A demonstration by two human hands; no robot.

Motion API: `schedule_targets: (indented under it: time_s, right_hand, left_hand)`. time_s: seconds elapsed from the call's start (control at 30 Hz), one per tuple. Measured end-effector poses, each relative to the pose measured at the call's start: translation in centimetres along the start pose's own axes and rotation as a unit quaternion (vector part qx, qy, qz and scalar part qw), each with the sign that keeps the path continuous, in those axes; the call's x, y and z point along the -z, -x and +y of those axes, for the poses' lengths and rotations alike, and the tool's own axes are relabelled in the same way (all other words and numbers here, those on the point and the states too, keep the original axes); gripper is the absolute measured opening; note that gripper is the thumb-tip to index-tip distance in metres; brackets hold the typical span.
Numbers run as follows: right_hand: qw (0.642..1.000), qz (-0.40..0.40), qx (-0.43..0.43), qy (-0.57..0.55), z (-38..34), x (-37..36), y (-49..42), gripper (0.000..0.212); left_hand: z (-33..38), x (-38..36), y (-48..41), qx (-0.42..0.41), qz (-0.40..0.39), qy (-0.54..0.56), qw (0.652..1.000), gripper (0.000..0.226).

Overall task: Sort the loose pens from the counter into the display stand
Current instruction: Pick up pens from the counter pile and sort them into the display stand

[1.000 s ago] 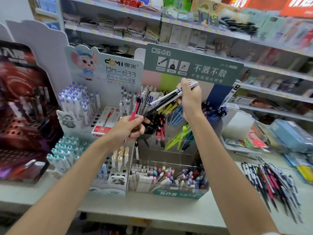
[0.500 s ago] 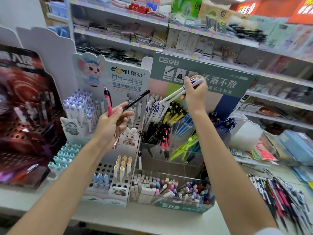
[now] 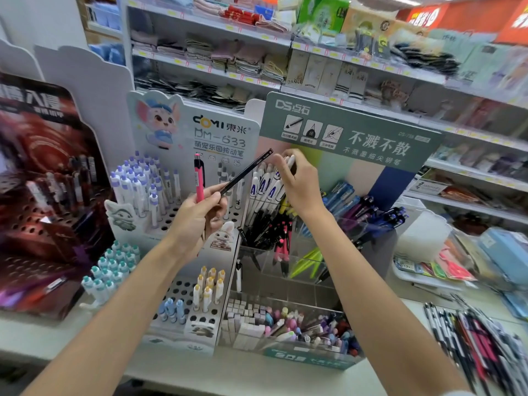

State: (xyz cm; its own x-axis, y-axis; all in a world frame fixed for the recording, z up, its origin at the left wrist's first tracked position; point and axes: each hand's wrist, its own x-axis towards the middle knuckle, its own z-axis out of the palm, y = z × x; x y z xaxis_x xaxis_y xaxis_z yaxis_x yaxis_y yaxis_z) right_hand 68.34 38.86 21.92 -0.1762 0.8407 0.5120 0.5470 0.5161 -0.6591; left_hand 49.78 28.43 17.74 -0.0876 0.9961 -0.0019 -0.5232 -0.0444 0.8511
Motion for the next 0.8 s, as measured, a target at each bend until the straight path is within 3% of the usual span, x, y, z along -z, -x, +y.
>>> schedule_targets:
  time_s: [0.1, 0.17, 0.4, 0.5, 0.57, 0.63, 0.73, 0.8]
  right_hand:
    - [0.999, -0.003, 0.009, 0.051, 0.1, 0.0, 0.1, 0.040]
    - [0.994, -0.046, 0.013, 0.094, 0.1, 0.2, 0.2, 0.034]
    - [0.992, -0.089, 0.023, 0.090, -0.3, 1.2, 1.2, 0.030]
    - [0.999, -0.022, 0.015, 0.030, -1.6, 2.2, 2.0, 0.042]
    - [0.996, -0.044, -0.002, -0.076, -2.9, 2.2, 2.9, 0.054]
    - [0.991, -0.039, -0.001, -0.128, -3.6, 2.0, 3.8, 0.054]
    - [0.982, 0.075, -0.026, -0.170, -3.1, 2.6, 4.5, 0.047]
    - [0.978, 0.153, -0.034, -0.139, -2.4, 3.3, 5.1, 0.047]
  left_hand:
    - [-0.1, 0.1, 0.0, -0.002, -0.008, -0.004, 1.000, 0.028]
    - [-0.2, 0.0, 0.0, -0.004, -0.012, -0.011, 1.000, 0.029]
    - [-0.6, -0.7, 0.2, -0.006, -0.018, -0.003, 1.000, 0.029]
    - [-0.6, -0.7, 0.3, -0.006, -0.027, -0.035, 0.999, 0.028]
    - [-0.7, -1.0, 0.5, -0.005, -0.048, -0.086, 0.995, 0.028]
    - [-0.9, -1.5, 0.8, -0.007, -0.069, -0.149, 0.986, 0.027]
    - [-1.2, -1.3, 1.2, -0.027, -0.070, -0.206, 0.976, 0.022]
    - [-1.3, -0.7, 1.5, -0.037, -0.059, -0.208, 0.976, 0.014]
